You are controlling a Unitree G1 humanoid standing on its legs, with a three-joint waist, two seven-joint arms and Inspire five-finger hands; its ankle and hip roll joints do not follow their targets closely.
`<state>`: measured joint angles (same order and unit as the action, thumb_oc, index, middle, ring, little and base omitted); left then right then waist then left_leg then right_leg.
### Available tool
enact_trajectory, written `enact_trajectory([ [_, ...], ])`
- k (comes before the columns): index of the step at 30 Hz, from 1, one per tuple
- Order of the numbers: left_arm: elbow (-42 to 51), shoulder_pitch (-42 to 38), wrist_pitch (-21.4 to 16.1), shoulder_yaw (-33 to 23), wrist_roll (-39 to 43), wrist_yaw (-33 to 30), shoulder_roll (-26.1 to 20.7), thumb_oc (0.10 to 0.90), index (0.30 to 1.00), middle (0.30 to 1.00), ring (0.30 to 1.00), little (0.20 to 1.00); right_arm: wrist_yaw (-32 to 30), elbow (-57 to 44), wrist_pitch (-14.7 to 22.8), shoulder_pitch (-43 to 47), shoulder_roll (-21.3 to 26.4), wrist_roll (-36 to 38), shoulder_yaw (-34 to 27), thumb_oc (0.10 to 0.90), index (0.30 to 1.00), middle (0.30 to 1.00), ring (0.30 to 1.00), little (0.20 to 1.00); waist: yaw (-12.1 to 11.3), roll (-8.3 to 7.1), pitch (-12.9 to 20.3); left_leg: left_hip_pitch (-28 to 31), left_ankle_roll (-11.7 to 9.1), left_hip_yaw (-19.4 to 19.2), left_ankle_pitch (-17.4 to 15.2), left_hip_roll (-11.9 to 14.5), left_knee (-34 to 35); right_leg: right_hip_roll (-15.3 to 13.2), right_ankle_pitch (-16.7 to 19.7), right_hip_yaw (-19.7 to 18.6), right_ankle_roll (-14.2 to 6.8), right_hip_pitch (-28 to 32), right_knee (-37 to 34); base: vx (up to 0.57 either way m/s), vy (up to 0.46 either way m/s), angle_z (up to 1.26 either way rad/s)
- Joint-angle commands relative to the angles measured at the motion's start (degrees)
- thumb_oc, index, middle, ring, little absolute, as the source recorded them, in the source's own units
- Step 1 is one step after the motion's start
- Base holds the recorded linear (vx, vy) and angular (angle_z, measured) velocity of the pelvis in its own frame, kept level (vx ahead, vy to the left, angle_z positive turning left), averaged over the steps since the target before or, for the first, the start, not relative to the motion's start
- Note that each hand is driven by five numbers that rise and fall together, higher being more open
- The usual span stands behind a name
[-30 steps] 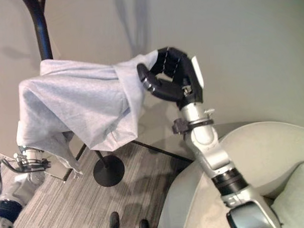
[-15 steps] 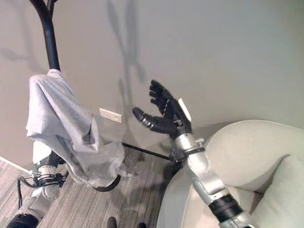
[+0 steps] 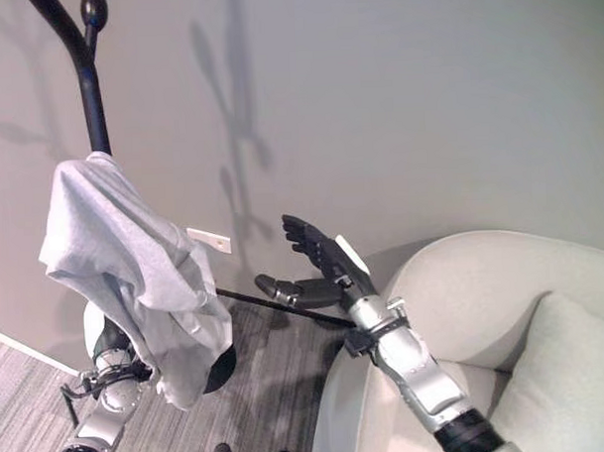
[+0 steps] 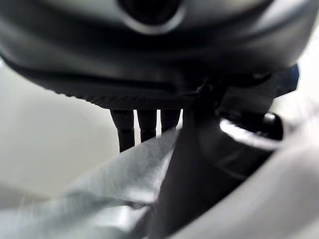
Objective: Hang the clothes on the sofa on the clothes rack.
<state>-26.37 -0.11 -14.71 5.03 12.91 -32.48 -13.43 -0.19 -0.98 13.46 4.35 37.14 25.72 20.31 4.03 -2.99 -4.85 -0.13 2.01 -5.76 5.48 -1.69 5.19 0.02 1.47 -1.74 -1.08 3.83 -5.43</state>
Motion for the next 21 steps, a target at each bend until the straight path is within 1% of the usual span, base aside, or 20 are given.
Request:
enact_trajectory([
  [1, -3.63, -1.45, -7.72, 0.50, 14.40, 9.58, -2.25, 0.800, 0.900, 0.900, 0.900, 0.900, -0.19, -1.33, 3.89, -0.45, -2.48, 3.86, -2.94, 0.800, 0.900, 0.900, 0.900, 0.900, -0.38, -1.48, 6.06, 3.25, -2.30, -0.67, -7.41, 2.73, -0.19, -2.48, -1.07, -2.13, -4.37, -1.40, 0.97, -0.04, 0.002, -0.05],
  [2, -6.22, -0.32, -7.10, 0.70, 18.04, 12.20, -1.04, 0.800, 0.900, 0.900, 0.900, 0.900, -0.22, 0.63, 3.13, -2.52, -4.41, 4.17, -3.18, 0.800, 0.900, 0.900, 0.900, 0.900, -0.38, -1.30, 6.16, 3.37, -2.22, -0.69, -7.31, 2.71, -0.19, -2.48, -1.06, -2.13, -4.31, -1.33, 1.09, -0.04, 0.000, -0.07],
  [3, -7.43, -0.02, -6.92, 0.74, 17.83, 12.64, -0.68, 0.800, 0.900, 0.900, 0.900, 0.900, -0.21, 1.59, 2.75, -3.50, -5.28, 4.35, -3.26, 0.800, 0.900, 0.900, 0.900, 0.900, -0.37, -1.23, 6.17, 3.44, -2.18, -0.70, -7.30, 2.67, -0.19, -2.49, -1.06, -2.15, -4.26, -1.27, 1.11, -0.04, 0.001, -0.07],
  [4, -10.61, 0.63, -6.73, 0.86, 18.60, 13.35, 0.38, 0.800, 0.900, 0.900, 0.900, 0.900, -0.04, 4.12, 2.29, -5.03, -7.11, 5.20, -2.95, 0.800, 0.900, 0.900, 0.900, 0.900, -0.41, -1.16, 6.21, 3.54, -2.17, -0.72, -7.26, 2.66, -0.19, -2.53, -1.08, -2.14, -4.21, -1.23, 1.18, -0.02, 0.002, -0.06],
  [5, -10.64, 0.62, -6.75, 0.86, 18.62, 13.37, 0.37, 0.800, 0.900, 0.900, 0.900, 0.900, -0.03, 4.15, 2.31, -5.02, -7.13, 5.20, -2.95, 0.800, 0.900, 0.900, 0.900, 0.900, -0.41, -1.17, 6.21, 3.55, -2.17, -0.72, -7.26, 2.66, -0.19, -2.53, -1.08, -2.14, -4.21, -1.22, 1.18, 0.00, 0.000, 0.00],
  [7, -13.00, 0.81, -6.95, 1.06, 19.50, 13.89, 1.30, 0.800, 0.900, 0.900, 0.900, 0.900, -0.22, 7.63, 1.73, -6.15, -9.76, 6.66, -2.11, 0.800, 0.900, 0.900, 0.900, 0.900, -0.50, -1.18, 6.25, 3.59, -2.18, -0.64, -7.22, 2.57, -0.19, -2.54, -1.09, -2.00, -4.13, -1.17, 1.22, 0.00, 0.000, 0.00],
  [9, -14.11, 1.43, -7.50, 1.30, 20.89, 14.41, 2.19, 0.800, 0.900, 0.900, 0.900, 0.900, -0.86, 12.33, 0.93, -7.02, -12.38, 7.50, -1.28, 0.800, 0.900, 0.900, 0.900, 0.900, -0.73, -1.17, 6.27, 3.64, -2.21, -0.49, -7.15, 2.53, -0.19, -2.53, -1.10, -1.81, -4.07, -1.10, 1.21, 0.00, 0.000, 0.00],
  [10, -15.10, 1.27, -7.87, 1.41, 22.32, 14.72, 2.80, 0.800, 0.900, 0.900, 0.900, 0.900, -1.69, 16.50, 0.51, -6.96, -14.23, 8.13, -0.43, 0.800, 0.900, 0.900, 0.900, 0.900, -0.92, -1.19, 6.24, 3.62, -2.23, -0.40, -7.12, 2.49, -0.19, -2.52, -1.11, -1.74, -4.02, -1.07, 1.21, 0.00, 0.000, 0.00],
  [11, -15.47, 1.39, -7.82, 1.37, 23.07, 15.18, 2.91, 0.800, 0.900, 0.900, 0.900, 0.900, -1.59, 18.19, 0.21, -6.96, -15.01, 8.41, -0.03, 0.800, 0.900, 0.900, 0.900, 0.900, -1.04, -1.23, 6.17, 3.67, -2.22, -0.29, -7.11, 2.47, -0.19, -2.51, -1.14, -1.67, -4.00, -1.00, 1.23, 0.00, 0.000, 0.00],
  [12, -16.14, 1.32, -8.18, 1.19, 24.62, 15.92, 3.13, 0.800, 0.900, 0.900, 0.900, 0.900, -2.23, 22.37, -0.27, -6.47, -16.43, 8.88, 0.46, 0.800, 0.900, 0.900, 0.900, 0.900, -1.31, -1.30, 6.06, 3.72, -2.21, -0.14, -7.09, 2.44, -0.19, -2.52, -1.14, -1.59, -3.99, -0.87, 1.21, -0.03, -0.030, 0.02],
  [14, -22.99, 0.37, -7.22, 0.20, 30.66, 19.30, 4.82, 0.800, 0.900, 0.900, 0.900, 0.900, -2.92, 36.95, -1.76, -5.28, -21.45, 12.88, 0.53, 0.800, 0.900, 0.900, 0.900, 0.900, -2.05, -1.22, 6.09, 3.69, -2.24, 0.39, -7.01, 2.35, -0.19, -2.49, -1.29, -1.27, -3.83, -0.63, 1.14, -0.01, -0.017, 0.02],
  [15, -23.08, 0.27, -7.25, 0.17, 30.73, 19.40, 4.77, 0.800, 0.900, 0.900, 0.900, 0.900, -2.85, 37.10, -1.69, -5.16, -21.50, 12.91, 0.52, 0.800, 0.900, 0.900, 0.900, 0.900, -2.03, -1.25, 5.99, 3.75, -2.24, 0.40, -7.03, 2.35, -0.19, -2.49, -1.31, -1.25, -3.83, -0.57, 1.14, 0.00, 0.000, 0.00],
  [16, -25.44, -0.26, -6.86, -0.15, 33.25, 20.45, 5.44, 0.800, 0.900, 0.900, 0.900, 0.900, -2.42, 42.16, -2.35, -4.25, -23.27, 15.07, 0.13, 0.800, 0.900, 0.900, 0.900, 0.900, -2.30, -1.16, 5.94, 3.82, -2.25, 0.60, -7.01, 2.32, -0.19, -2.49, -1.42, -1.14, -3.74, -0.41, 1.16, 0.00, 0.000, 0.00],
  [17, -31.09, -1.11, -5.42, -1.47, 35.98, 22.58, 6.26, 0.800, 0.900, 0.900, 0.900, 0.900, -2.36, 53.77, -4.16, -2.72, -27.02, 20.61, -2.62, 0.800, 0.900, 0.900, 0.900, 0.900, -2.76, -0.91, 6.05, 3.99, -2.25, 1.06, -7.04, 2.20, -0.19, -2.48, -1.61, -0.89, -3.57, -0.09, 1.15, 0.01, -0.014, 0.07],
  [18, -36.74, -1.85, -4.85, -2.07, 35.58, 22.95, 6.91, 0.800, 0.900, 0.900, 0.900, 0.900, -2.48, 63.43, -5.71, -1.25, -29.61, 22.39, -4.84, 0.800, 0.900, 0.900, 0.900, 0.900, -3.19, -0.68, 6.14, 4.24, -2.25, 1.41, -7.14, 2.09, -0.19, -2.48, -1.93, -0.56, -3.45, 0.38, 1.12, 0.02, -0.013, 0.09],
  [19, -39.54, -1.97, -4.01, -2.16, 34.99, 23.41, 7.12, 0.800, 0.900, 0.900, 0.900, 0.900, -2.61, 67.73, -6.37, -0.59, -30.48, 23.25, -6.30, 0.800, 0.900, 0.900, 0.900, 0.900, -3.32, -0.54, 6.22, 4.37, -2.26, 1.55, -7.20, 2.05, -0.19, -2.50, -2.05, -0.35, -3.38, 0.62, 1.10, 0.02, -0.004, 0.13],
  [20, -39.63, -2.08, -4.03, -2.17, 35.02, 23.47, 7.09, 0.800, 0.900, 0.900, 0.900, 0.900, -2.52, 67.88, -6.34, -0.45, -30.49, 23.25, -6.37, 0.800, 0.900, 0.900, 0.900, 0.900, -3.33, -0.55, 6.14, 4.39, -2.26, 1.57, -7.21, 2.05, -0.19, -2.50, -2.06, -0.33, -3.38, 0.65, 1.09, 0.01, -0.001, 0.07],
  [21, -42.52, -2.02, -3.23, -2.00, 33.88, 23.96, 7.45, 0.800, 0.900, 0.900, 0.900, 0.900, -2.79, 72.48, -6.99, 0.25, -31.28, 23.96, -8.23, 0.800, 0.900, 0.900, 0.900, 0.900, -3.47, -0.41, 6.26, 4.45, -2.26, 1.75, -7.26, 2.02, -0.19, -2.51, -2.18, -0.04, -3.33, 0.86, 1.04, 0.01, 0.000, 0.17],
])
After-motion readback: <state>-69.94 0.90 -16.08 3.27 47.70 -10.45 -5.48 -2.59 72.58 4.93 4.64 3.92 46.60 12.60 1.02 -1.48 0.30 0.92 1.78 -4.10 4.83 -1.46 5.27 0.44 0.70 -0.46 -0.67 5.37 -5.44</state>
